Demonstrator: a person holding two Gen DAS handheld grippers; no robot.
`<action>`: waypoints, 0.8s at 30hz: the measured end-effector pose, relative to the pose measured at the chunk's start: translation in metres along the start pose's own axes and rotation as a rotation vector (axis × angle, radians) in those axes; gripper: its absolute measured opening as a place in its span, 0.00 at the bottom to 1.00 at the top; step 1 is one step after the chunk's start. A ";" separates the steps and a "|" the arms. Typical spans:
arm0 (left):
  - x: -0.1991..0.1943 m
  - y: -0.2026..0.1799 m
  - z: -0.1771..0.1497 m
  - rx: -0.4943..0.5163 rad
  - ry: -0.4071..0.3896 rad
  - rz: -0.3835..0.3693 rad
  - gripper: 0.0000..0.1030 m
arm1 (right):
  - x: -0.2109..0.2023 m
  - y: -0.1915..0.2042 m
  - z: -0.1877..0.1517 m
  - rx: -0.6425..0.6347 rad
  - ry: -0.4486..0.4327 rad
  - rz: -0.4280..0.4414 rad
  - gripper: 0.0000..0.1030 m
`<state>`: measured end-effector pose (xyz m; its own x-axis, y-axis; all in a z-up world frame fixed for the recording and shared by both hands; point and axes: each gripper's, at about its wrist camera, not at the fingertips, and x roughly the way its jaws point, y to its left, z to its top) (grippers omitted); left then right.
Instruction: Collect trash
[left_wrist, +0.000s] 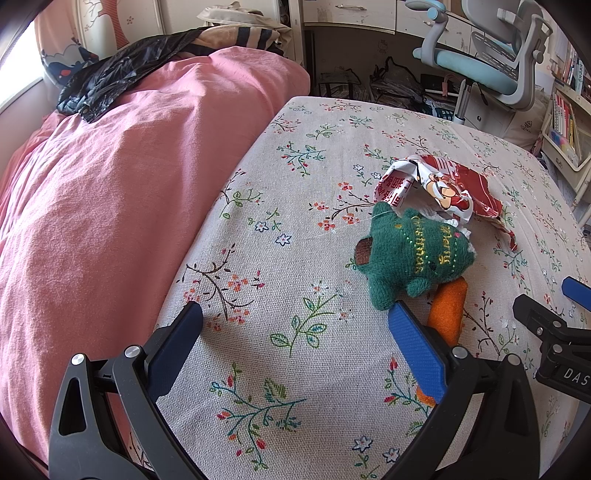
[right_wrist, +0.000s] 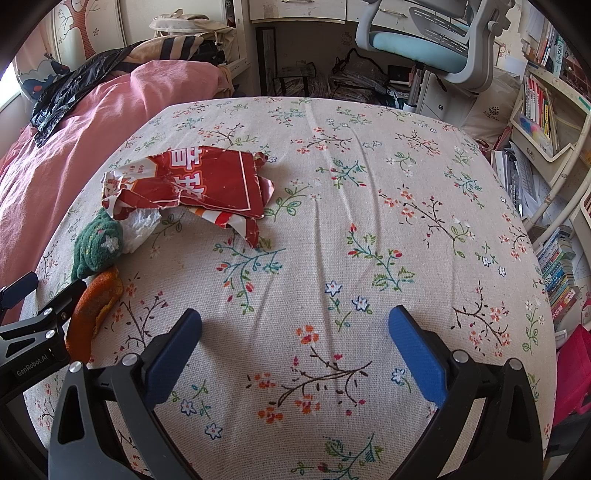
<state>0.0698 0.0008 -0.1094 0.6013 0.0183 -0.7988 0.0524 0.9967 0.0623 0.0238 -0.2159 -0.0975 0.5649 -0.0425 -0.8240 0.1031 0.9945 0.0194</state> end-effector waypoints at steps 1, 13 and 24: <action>0.000 0.000 0.000 0.000 0.000 0.000 0.94 | 0.000 0.000 0.000 0.000 0.000 0.000 0.94; 0.000 0.000 0.000 0.000 0.000 0.000 0.94 | 0.000 0.000 0.000 0.000 0.000 0.000 0.94; 0.000 0.000 0.000 0.000 0.000 0.000 0.94 | 0.000 0.000 0.000 0.000 0.000 0.000 0.94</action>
<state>0.0702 0.0007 -0.1095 0.6015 0.0184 -0.7987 0.0523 0.9967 0.0624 0.0239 -0.2160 -0.0975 0.5650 -0.0424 -0.8240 0.1029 0.9945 0.0194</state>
